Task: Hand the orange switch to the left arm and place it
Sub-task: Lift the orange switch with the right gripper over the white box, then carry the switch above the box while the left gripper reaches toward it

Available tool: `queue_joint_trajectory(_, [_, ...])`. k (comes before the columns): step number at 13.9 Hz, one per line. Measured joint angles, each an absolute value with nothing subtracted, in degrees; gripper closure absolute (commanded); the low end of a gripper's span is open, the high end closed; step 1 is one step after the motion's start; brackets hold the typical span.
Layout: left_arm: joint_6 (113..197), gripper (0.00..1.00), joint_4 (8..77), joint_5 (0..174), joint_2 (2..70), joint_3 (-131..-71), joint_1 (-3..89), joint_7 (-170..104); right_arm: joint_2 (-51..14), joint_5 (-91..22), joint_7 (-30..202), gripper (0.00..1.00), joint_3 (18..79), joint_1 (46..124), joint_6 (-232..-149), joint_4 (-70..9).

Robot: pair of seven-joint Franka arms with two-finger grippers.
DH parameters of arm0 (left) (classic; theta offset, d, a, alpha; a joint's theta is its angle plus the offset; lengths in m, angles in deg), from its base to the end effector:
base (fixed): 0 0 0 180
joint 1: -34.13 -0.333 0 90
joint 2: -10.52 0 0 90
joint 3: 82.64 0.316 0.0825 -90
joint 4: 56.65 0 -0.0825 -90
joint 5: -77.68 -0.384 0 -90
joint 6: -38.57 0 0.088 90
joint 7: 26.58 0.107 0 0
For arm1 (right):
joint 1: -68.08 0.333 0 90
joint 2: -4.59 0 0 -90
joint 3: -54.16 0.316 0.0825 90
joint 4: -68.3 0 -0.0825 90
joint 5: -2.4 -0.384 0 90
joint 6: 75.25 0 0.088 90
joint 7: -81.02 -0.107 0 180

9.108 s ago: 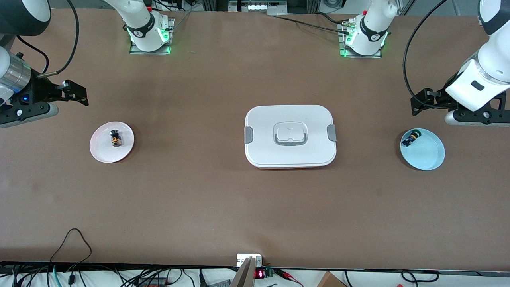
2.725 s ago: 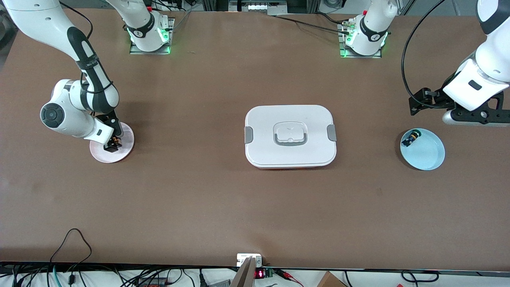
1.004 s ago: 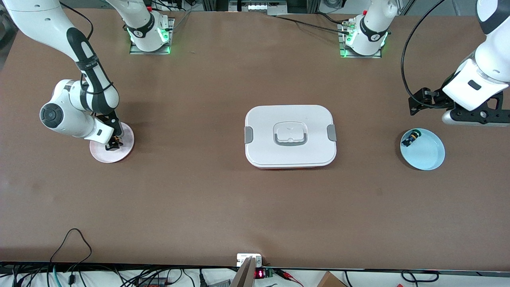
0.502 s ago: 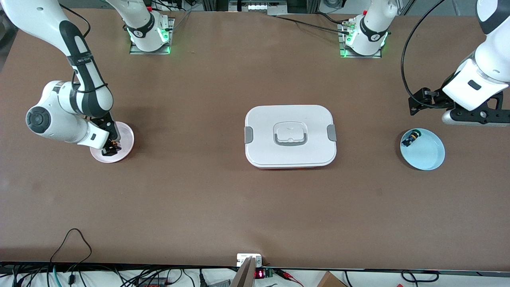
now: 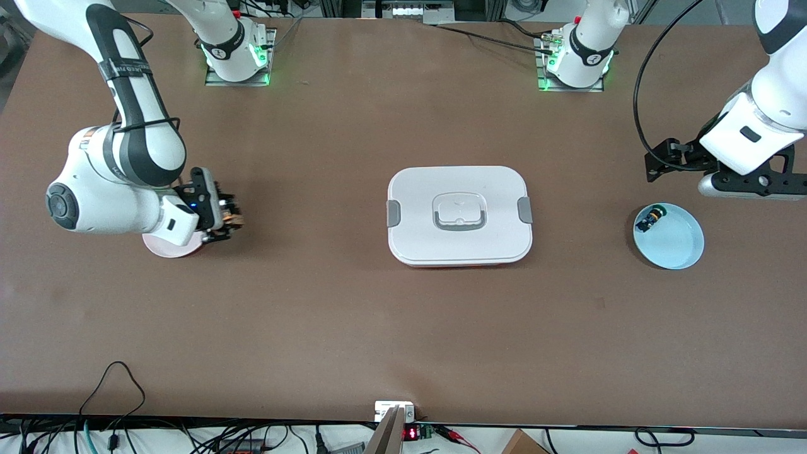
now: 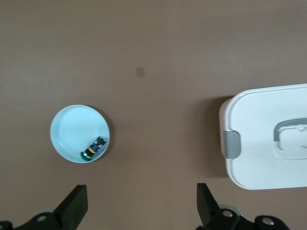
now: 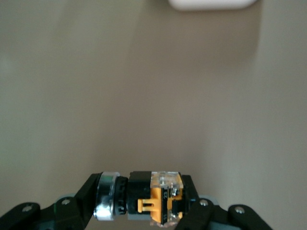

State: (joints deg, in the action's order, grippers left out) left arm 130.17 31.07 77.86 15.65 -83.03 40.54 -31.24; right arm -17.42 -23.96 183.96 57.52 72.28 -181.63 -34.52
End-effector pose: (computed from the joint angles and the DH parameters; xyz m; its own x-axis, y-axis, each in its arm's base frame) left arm 0.5796 -0.0693 0.5948 0.9991 -0.0372 -0.0220 -0.0372 -0.9993 0.0020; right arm 0.6021 0.1124 0.3219 -0.0756 0.8892 0.4512 0.9466 0.2063 -0.2479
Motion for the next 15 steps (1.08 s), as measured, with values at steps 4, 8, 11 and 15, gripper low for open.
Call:
queue_joint_trajectory(4, [130.16,0.0,31.07,82.76,16.34,-82.52,39.93,-31.15,-17.55,-50.0,177.15,1.0,57.94,78.66,-180.81,-33.94])
queue_joint_trajectory(8, [129.83,0.0,31.08,87.47,17.11,-82.58,39.9,-30.81,-17.7,-67.96,175.74,1.0,57.96,84.35,-180.82,-31.86])
queue_joint_trajectory(11, [128.64,0.0,31.13,93.36,19.7,-82.58,39.76,-30.65,-18.77,-86.91,175.77,1.0,57.99,88.92,-181.46,-31.08])
queue_joint_trajectory(15, [122.9,0.0,31.23,110.0,23.02,-82.49,36.62,-30.37,-19.32,-97.54,175.8,1.0,58.01,96.29,-191.31,-25.57])
